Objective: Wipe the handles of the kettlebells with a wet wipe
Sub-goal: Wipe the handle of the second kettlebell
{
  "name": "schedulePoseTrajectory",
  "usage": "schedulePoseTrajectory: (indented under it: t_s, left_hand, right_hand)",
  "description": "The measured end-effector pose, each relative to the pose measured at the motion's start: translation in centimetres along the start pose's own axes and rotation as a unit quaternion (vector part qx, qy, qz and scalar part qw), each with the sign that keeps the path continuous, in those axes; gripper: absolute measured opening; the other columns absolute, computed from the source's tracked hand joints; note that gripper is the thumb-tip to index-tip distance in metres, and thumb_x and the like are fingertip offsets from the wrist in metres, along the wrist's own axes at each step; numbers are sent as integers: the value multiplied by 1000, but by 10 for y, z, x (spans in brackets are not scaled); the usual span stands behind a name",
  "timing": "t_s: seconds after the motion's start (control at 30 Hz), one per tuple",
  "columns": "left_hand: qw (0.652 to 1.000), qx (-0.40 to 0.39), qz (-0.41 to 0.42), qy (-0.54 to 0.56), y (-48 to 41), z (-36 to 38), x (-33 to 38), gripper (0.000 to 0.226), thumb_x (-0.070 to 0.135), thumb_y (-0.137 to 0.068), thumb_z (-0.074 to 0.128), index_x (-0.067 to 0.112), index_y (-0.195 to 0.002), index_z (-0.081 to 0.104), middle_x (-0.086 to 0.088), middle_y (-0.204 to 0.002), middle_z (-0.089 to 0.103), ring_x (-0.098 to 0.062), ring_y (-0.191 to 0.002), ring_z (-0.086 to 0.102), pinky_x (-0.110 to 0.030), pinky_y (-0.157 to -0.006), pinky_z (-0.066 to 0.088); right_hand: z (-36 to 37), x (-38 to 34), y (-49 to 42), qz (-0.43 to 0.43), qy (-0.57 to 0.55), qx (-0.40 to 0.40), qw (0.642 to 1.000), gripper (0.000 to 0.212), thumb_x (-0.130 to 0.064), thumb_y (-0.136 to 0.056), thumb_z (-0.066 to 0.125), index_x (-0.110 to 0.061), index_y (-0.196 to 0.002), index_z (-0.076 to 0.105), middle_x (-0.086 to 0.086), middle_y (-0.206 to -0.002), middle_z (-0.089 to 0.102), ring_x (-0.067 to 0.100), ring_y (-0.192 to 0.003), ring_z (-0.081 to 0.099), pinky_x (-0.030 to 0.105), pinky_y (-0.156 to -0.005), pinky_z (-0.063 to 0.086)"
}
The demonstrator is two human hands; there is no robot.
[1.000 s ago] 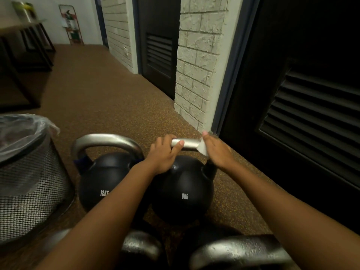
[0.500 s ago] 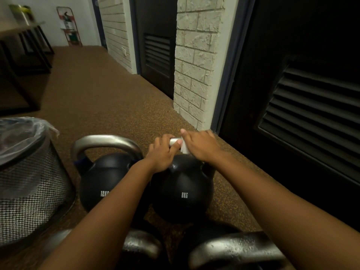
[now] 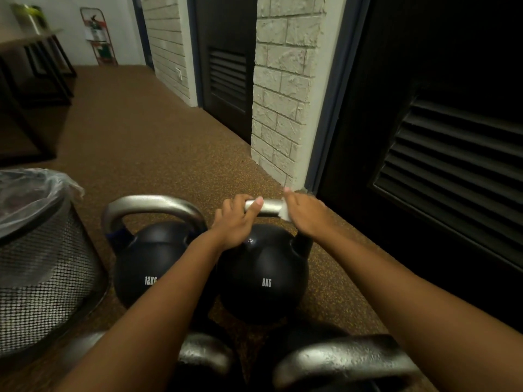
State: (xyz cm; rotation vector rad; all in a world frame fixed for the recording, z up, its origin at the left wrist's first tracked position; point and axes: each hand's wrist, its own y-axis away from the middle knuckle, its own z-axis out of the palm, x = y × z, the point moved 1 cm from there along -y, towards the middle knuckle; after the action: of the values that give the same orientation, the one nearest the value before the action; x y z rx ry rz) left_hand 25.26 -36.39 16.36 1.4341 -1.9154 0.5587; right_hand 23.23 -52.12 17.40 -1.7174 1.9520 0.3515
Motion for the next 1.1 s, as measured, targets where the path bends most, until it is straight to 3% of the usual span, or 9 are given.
schedulePoseTrajectory:
  t_s: [0.13, 0.3, 0.43, 0.53, 0.6, 0.7, 0.93, 1.0, 1.1]
  left_hand:
    - [998, -20, -26, 49, 5, -2, 6, 60, 62, -92, 12, 29, -140, 27, -10, -143, 24, -29, -136, 17, -43, -111, 13]
    - [998, -11, -32, 50, 6, -2, 7, 61, 63, -91, 12, 29, -138, 30, -11, -145, 24, -28, -137, 16, -42, -111, 11]
    - [999, -11, -33, 41, 7, -2, 8, 55, 57, -95, 15, 27, -140, 28, -10, -142, 25, -30, -134, 20, -43, -110, 15]
    - [998, -10, -38, 39, 6, -2, 9, 47, 51, -97, 21, 27, -137, 31, -11, -141, 26, -30, -131, 22, -41, -109, 17]
    - [998, -18, -39, 38, 6, -3, 8, 46, 50, -98, 23, 27, -136, 32, -12, -141, 26, -30, -131, 22, -41, -109, 16]
    - [999, -16, -38, 30, 7, -3, 8, 45, 49, -98, 24, 26, -136, 33, -13, -141, 26, -31, -132, 22, -40, -110, 16]
    - [999, -14, -37, 24, 6, -5, 10, 46, 48, -98, 24, 25, -137, 32, -13, -141, 25, -31, -132, 22, -41, -110, 16]
    - [999, -13, -39, 22, 6, -5, 10, 46, 48, -98, 24, 25, -137, 31, -14, -142, 25, -32, -133, 21, -42, -110, 16]
    - [999, -8, -41, 19, 5, -4, 10, 47, 48, -98, 24, 24, -138, 31, -15, -143, 25, -34, -133, 21, -42, -110, 16]
  right_hand:
    - [14, -28, 6, -128, 171, 46, 976, 45, -35, -102, 15, -13, -114, 53, 10, -116, 61, 28, -114, 51, 45, -111, 21]
    - [19, -27, 12, -187, 225, 57, 954, 38, -34, -102, 16, -17, -115, 48, 6, -117, 56, 25, -115, 47, 43, -114, 13]
    - [8, -6, 13, -135, 152, 56, 978, 47, -42, -101, 11, -20, -111, 51, 3, -112, 59, 23, -114, 49, 41, -111, 16]
    - [5, 9, 7, -41, -15, 2, 999, 48, -45, -100, 14, -21, -108, 54, 2, -99, 58, 23, -106, 52, 44, -108, 28]
    - [0, 14, 8, 9, -157, -41, 987, 44, -47, -100, 17, -22, -104, 53, 3, -96, 57, 20, -90, 54, 41, -95, 41]
    - [-8, 20, 17, 60, -252, -88, 962, 45, -44, -101, 15, -17, -107, 52, 4, -93, 54, 17, -85, 50, 27, -77, 41]
    - [-11, 33, 22, 54, -227, -120, 965, 46, -42, -101, 15, -21, -135, 37, 11, -136, 39, 25, -127, 36, 39, -107, 26]
    - [-13, 39, 25, 34, -199, -141, 969, 36, -44, -98, 21, -34, -130, 36, 10, -134, 40, 27, -124, 37, 42, -105, 30]
    - [-18, 48, 28, -20, -120, -155, 980, 48, -45, -87, 33, -45, -135, 29, 0, -132, 45, 22, -123, 40, 49, -107, 31]
